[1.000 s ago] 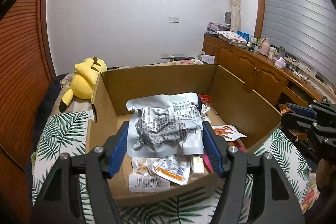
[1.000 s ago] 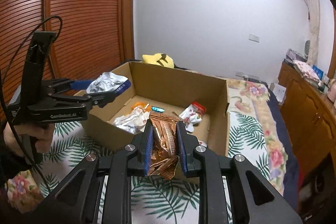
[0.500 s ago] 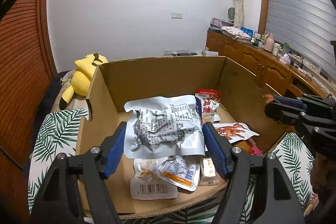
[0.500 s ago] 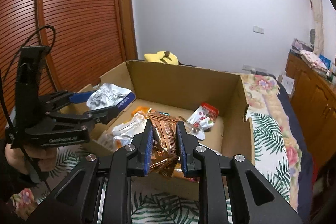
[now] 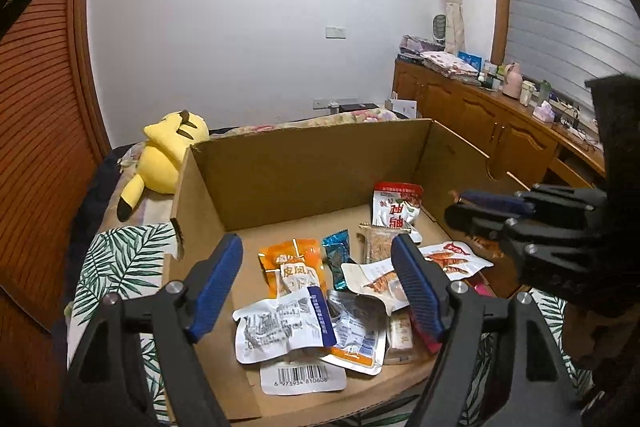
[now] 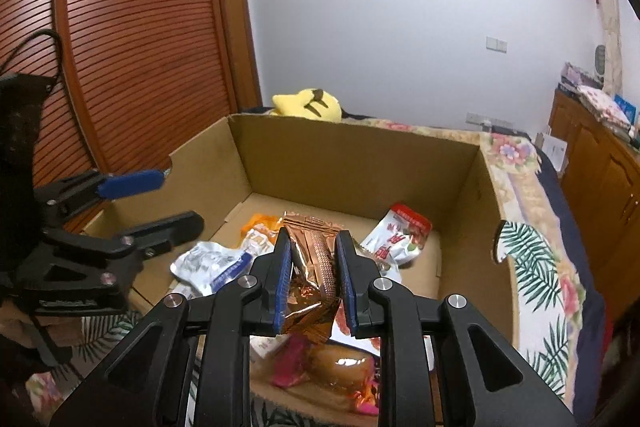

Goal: Organize snacks

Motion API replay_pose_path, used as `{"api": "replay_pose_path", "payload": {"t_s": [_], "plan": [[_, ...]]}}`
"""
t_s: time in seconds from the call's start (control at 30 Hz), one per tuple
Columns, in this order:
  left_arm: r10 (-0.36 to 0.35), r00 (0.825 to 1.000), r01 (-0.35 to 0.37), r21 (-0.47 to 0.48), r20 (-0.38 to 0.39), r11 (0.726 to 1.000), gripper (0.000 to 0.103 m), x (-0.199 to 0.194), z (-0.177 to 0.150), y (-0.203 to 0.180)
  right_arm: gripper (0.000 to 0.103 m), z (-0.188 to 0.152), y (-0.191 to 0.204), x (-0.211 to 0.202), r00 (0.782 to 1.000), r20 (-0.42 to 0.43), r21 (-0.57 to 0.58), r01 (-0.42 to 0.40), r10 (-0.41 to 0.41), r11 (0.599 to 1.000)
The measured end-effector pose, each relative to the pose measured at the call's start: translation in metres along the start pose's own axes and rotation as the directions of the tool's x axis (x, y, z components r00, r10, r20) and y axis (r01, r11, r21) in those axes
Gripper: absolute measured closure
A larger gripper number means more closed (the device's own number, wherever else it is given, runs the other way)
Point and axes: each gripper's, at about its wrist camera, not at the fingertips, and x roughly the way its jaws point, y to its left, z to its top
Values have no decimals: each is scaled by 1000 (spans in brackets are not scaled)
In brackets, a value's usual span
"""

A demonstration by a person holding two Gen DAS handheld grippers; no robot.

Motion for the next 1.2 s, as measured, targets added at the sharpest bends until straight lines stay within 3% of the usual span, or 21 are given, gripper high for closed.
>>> {"api": "replay_pose_path", "payload": {"t_s": [0.17, 0.27, 0.33, 0.57, 0.77, 0.9, 1.07, 1.2], "plan": [[8, 1000, -8, -9, 7, 1000, 23, -2, -2, 2, 79, -6, -4, 3, 1000, -17, 22, -5, 5, 1000], [17, 1000, -17, -7, 10, 1000, 19, -2, -2, 1, 68, -8, -4, 0, 1000, -8, 23, -3, 3, 1000], [26, 999, -26, -6, 18, 1000, 16, -5, -3, -1, 48, -8, -3, -2, 1000, -5, 23, 2, -2, 1000], [38, 999, -38, 3, 35, 999, 12, -26, -4, -8, 44, -11, 5, -32, 999, 34, 24, 39, -40, 999], [57, 995, -57, -7, 81, 998, 0, -57, -3, -17, 17, -15, 13, -71, 993, 92, 35, 78, -81, 996], [73, 991, -75, 10, 112, 997, 0, -76, -6, -25, 2, -19, 17, -93, 984, 125, 34, 122, -125, 992], [110, 988, -113, 24, 113, 993, 0, -93, -13, -36, 0, -23, 19, -110, 977, 143, 70, 149, -158, 986], [99, 985, -103, 24, 143, 994, 0, -113, -24, -45, 0, -31, 24, -129, 969, 159, 79, 178, -189, 981]]}}
